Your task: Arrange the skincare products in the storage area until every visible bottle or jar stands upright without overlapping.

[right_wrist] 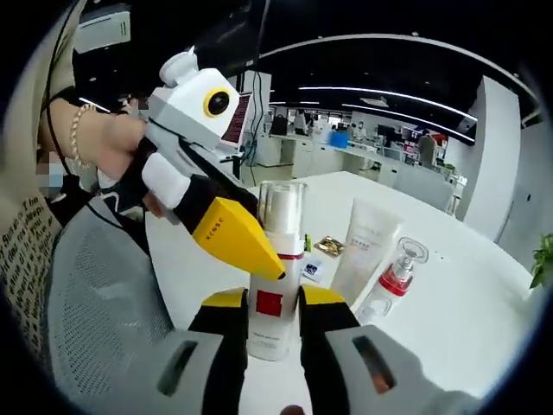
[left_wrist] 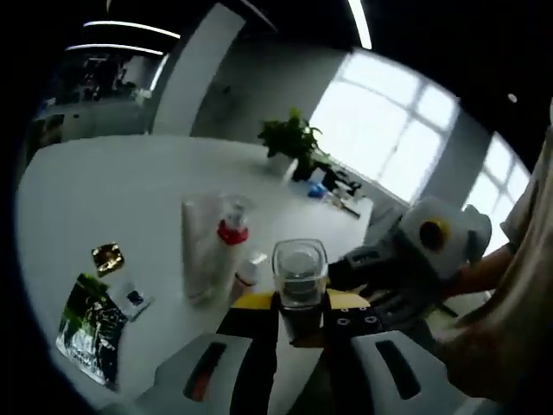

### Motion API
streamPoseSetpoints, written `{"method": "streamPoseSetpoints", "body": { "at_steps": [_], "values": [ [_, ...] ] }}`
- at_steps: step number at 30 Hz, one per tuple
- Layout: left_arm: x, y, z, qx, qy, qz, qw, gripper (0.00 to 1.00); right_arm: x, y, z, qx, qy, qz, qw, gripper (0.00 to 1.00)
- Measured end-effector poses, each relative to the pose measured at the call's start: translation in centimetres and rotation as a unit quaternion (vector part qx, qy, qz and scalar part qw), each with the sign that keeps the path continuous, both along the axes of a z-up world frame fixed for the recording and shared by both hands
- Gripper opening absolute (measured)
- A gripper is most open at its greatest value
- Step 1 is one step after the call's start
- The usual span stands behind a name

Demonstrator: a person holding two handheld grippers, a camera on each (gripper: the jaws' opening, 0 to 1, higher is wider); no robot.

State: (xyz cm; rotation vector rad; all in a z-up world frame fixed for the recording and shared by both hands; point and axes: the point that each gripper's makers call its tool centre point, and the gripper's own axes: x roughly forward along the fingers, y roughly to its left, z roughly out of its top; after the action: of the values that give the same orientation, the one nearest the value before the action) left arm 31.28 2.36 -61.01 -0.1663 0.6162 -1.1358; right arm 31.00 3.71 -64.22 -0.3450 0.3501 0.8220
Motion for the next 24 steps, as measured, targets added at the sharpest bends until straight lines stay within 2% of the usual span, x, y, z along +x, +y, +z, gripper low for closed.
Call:
{"method": "streamPoseSetpoints", "body": {
  "at_steps": [2, 6, 10, 13, 16, 24],
  "values": [
    [0.0, 0.2, -1.0, 0.037, -0.018, -0.016, 0.9990, 0.16, 0.2, 0.2, -0.8, -0.014, -0.004, 0.000, 0.9999, 0.22],
    [0.2, 0.3, -2.1, 0.077, -0.041, -0.028, 0.9958, 0.16, 0.6, 0.5, -2.4, -0.040, -0.007, -0.005, 0.9992, 0.22],
    [0.3, 0.3, -3.7, 0.130, -0.076, -0.054, 0.9871, 0.16, 1.0, 0.6, -3.7, -0.055, 0.004, -0.015, 0.9983, 0.22],
    [0.5, 0.1, -4.6, 0.156, -0.096, -0.071, 0.9804, 0.16, 1.3, 0.5, -4.9, -0.071, 0.014, -0.029, 0.9969, 0.23],
    [0.7, -0.1, -5.4, 0.174, -0.110, -0.084, 0.9749, 0.16, 1.6, 0.3, -5.7, -0.082, 0.021, -0.041, 0.9955, 0.23],
    [1.3, -0.6, -6.4, 0.187, -0.119, -0.105, 0.9695, 0.16, 2.1, -0.6, -6.9, -0.086, 0.040, -0.063, 0.9935, 0.23]
  ]
}}
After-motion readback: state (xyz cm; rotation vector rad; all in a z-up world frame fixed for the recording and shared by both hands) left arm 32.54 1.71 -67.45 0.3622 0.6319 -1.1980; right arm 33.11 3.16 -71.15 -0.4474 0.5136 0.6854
